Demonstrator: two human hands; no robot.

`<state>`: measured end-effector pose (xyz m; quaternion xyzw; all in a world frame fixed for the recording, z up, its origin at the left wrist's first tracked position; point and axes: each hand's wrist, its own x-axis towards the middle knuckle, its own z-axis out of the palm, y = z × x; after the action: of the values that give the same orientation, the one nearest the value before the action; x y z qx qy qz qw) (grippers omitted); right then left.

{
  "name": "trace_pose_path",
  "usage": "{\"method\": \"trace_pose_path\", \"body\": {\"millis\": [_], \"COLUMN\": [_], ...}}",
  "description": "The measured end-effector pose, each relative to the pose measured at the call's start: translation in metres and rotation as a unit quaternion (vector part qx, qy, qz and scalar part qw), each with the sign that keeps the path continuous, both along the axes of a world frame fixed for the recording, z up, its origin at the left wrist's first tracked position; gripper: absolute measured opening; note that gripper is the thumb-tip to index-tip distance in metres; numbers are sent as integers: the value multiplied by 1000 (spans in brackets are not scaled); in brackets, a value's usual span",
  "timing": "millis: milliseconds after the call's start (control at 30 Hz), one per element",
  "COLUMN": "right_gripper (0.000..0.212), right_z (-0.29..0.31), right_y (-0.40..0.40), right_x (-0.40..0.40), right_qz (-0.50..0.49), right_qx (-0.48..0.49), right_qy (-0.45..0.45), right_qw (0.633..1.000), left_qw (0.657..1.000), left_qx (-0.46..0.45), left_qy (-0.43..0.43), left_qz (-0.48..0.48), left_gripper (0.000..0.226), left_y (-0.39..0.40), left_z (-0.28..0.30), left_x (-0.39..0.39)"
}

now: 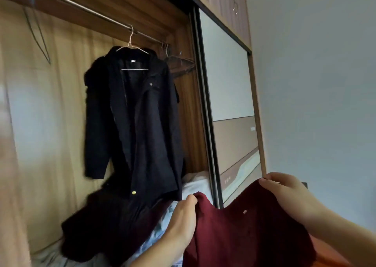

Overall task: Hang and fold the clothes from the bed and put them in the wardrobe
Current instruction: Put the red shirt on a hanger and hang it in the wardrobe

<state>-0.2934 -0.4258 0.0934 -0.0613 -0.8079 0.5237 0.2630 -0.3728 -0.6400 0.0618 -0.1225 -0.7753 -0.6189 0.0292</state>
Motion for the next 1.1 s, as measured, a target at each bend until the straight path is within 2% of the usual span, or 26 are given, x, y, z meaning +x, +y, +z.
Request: {"method": "trace_pose_path", "body": {"millis": [67,133,233,367,433,467,533,633,767,833,967,1100], "right_gripper": [29,28,33,35,34,33,32,31,25,23,28,32], "right_z": [5,13,33,68,88,99,123,156,205,228,266,297], "right_y": [4,6,-3,-36,-61,-73,-99,-141,-188,-206,-239,-272], "right_x": [-33,-71,-127,-186,-206,-216,-233,-253,-281,-295,-327,-366], "right_qz": [54,96,169,251,299,317,339,376,412,420,425,401], "right_qx": [-16,-25,-19,-27,-37,-33,-19,-26,-29,-21,7,50], "right_qy": [4,8,10,48,69,83,116,161,210,243,301,344], "right_qw": [998,995,985,966,951,944,933,912,886,874,854,848], "left_qw": [998,997,990,982,978,976,971,967,952,941,896,843], "left_qx": [2,21,-24,-24,-44,-57,-70,-100,-95,-110,-154,-174], "left_qy": [16,37,72,92,121,138,173,188,225,245,302,329], "left_qz": [53,71,122,162,164,158,146,138,182,206,285,388], "left_gripper": [28,38,43,31,13,19,51,65,86,75,24,12], "left_y": [-1,-11,-8,-13,-21,-26,-39,-52,-80,-100,-147,-193], "left_z": [12,24,56,86,97,102,107,122,151,169,209,250], "left_x": [-21,-40,-53,-71,-79,-86,-106,-136,-176,-192,-217,-223]}}
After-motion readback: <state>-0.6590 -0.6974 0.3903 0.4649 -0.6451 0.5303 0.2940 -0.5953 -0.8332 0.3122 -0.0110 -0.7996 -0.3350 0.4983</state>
